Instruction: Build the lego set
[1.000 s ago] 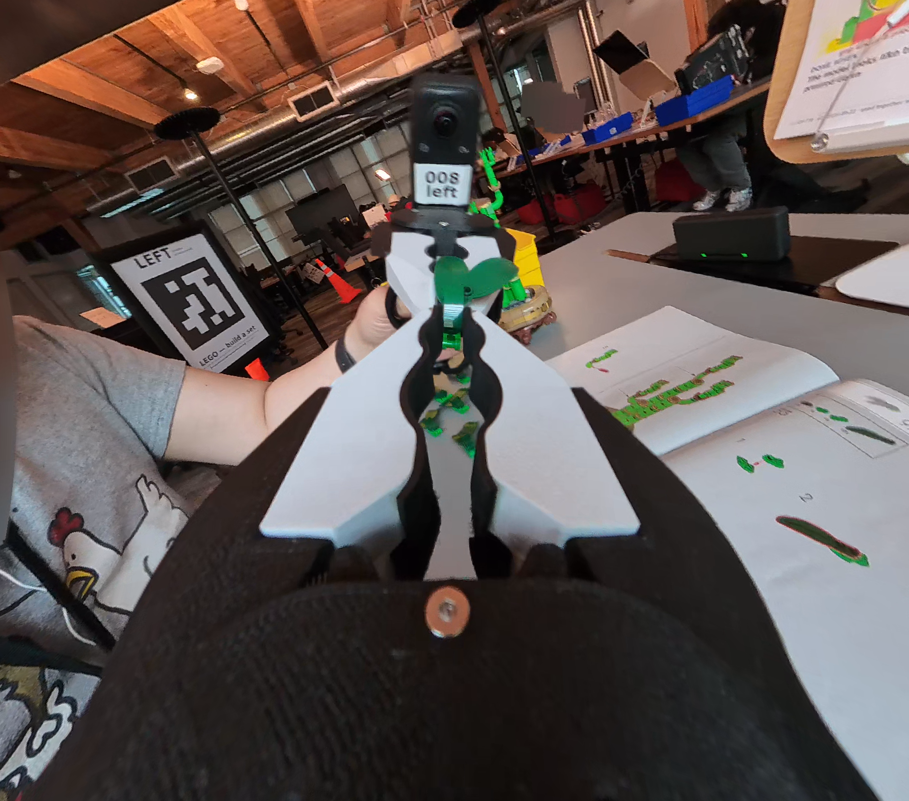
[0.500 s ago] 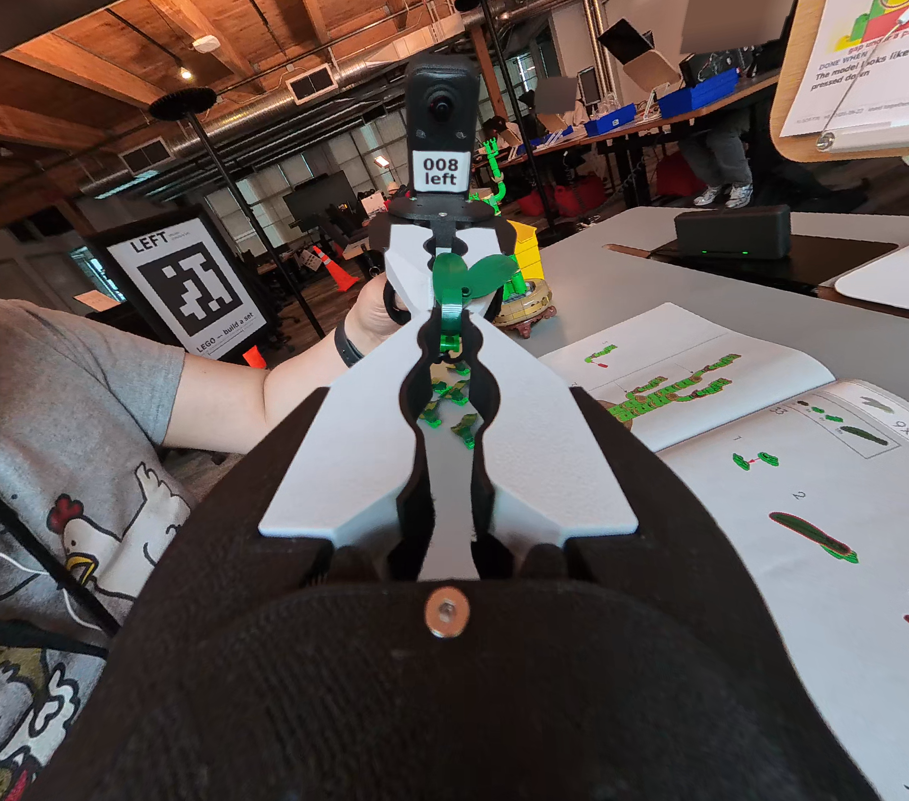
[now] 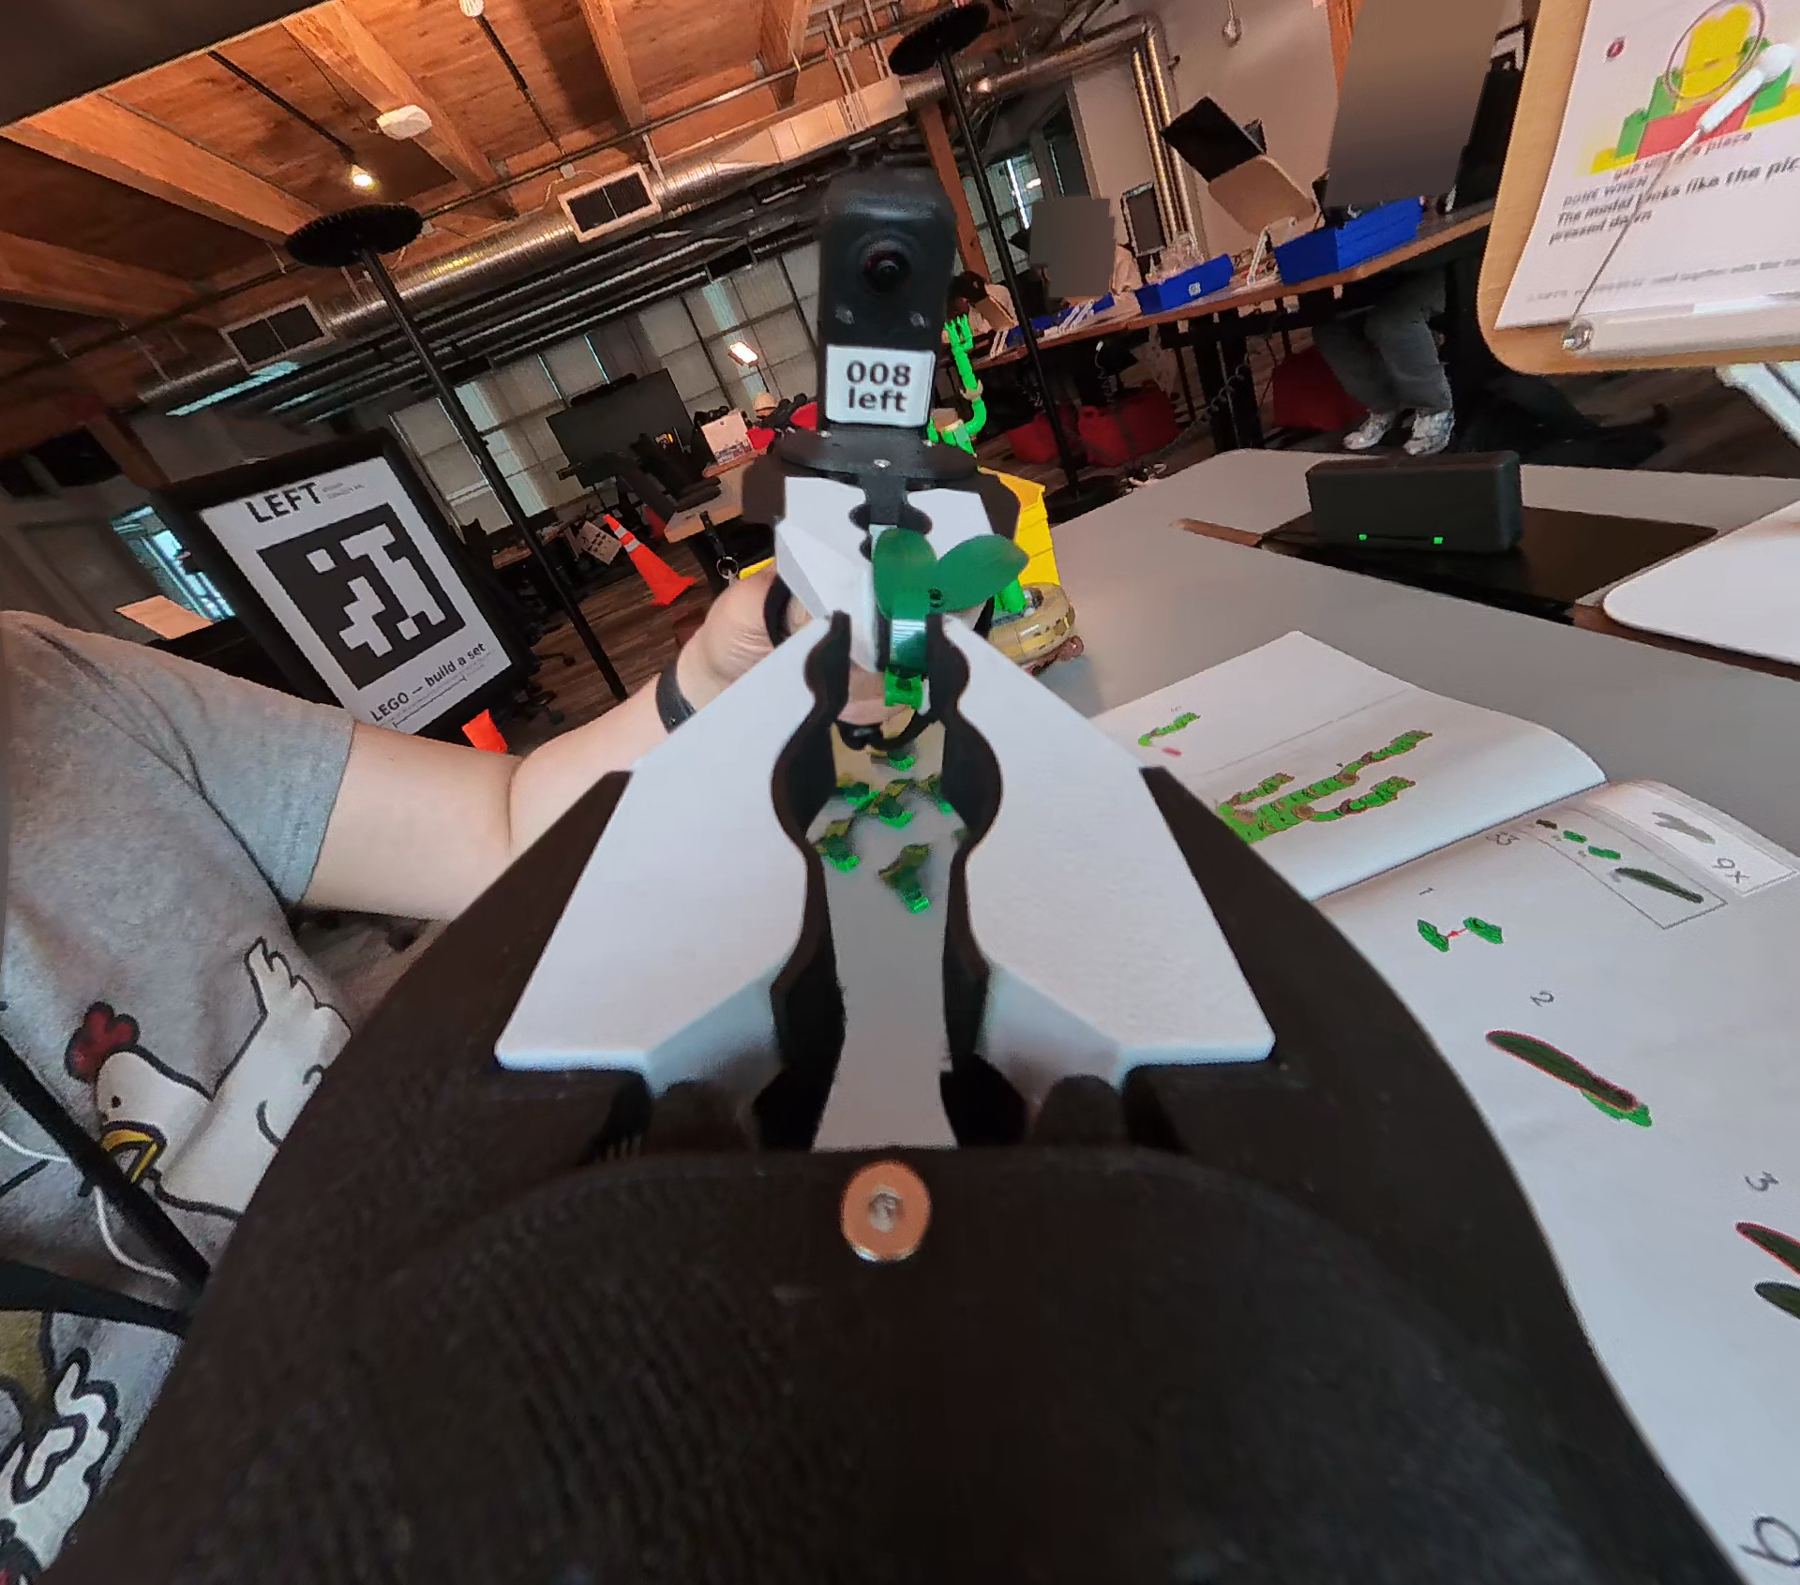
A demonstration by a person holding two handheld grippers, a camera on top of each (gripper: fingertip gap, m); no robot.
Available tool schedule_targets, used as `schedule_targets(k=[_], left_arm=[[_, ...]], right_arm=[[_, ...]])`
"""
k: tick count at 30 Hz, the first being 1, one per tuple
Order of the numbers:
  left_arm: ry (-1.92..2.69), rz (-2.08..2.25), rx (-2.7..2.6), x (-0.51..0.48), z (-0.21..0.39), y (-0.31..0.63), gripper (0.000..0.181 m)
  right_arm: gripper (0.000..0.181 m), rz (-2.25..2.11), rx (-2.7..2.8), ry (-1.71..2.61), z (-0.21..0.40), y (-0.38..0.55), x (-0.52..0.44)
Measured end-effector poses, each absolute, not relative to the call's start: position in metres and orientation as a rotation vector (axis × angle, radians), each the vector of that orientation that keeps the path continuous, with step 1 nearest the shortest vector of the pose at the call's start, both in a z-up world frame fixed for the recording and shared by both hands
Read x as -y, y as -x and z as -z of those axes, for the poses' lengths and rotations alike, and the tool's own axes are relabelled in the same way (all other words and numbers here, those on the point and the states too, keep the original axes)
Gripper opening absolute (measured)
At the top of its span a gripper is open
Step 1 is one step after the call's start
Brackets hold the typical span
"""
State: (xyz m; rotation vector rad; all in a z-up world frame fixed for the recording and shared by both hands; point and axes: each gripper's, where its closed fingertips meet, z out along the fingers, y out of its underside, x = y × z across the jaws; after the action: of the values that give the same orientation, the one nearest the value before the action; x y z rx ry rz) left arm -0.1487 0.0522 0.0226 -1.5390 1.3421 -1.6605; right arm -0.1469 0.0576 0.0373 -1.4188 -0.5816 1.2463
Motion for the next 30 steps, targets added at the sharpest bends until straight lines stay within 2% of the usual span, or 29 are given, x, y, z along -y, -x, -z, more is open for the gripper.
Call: schedule_targets(k=[4,6,8,11,16,19,30], left_arm=[[1.536,1.758,-1.263,-0.055,-0.031,0.151,0.006],[1.55,1.813,-1.222,-0.056,-0.033,0.151,0.006],[1.572,1.829,-1.209,-0.056,-0.032,0.15,0.006],[1.596,1.811,-1.222,-0.053,-0.028,0.147,0.006],[1.615,1.767,-1.247,-0.049,-0.024,0.143,0.006],[1.615,1.765,-1.251,-0.048,-0.024,0.142,0.006],[1.604,1.76,-1.252,-0.047,-0.026,0.142,0.006]], right_arm=[[0.037,-1.028,0.7,1.296,-0.05,0.141,-0.047],[0.053,-0.68,0.801,1.275,-0.045,0.14,-0.05],[0.058,-0.335,0.874,1.221,-0.043,0.14,-0.052],[0.048,-0.077,0.942,1.153,-0.04,0.147,-0.051],[0.04,0.01,0.989,1.203,-0.024,0.153,-0.059],[0.028,0.029,0.988,1.176,-0.027,0.154,-0.056],[0.016,0.058,0.95,1.156,-0.031,0.154,-0.057]])
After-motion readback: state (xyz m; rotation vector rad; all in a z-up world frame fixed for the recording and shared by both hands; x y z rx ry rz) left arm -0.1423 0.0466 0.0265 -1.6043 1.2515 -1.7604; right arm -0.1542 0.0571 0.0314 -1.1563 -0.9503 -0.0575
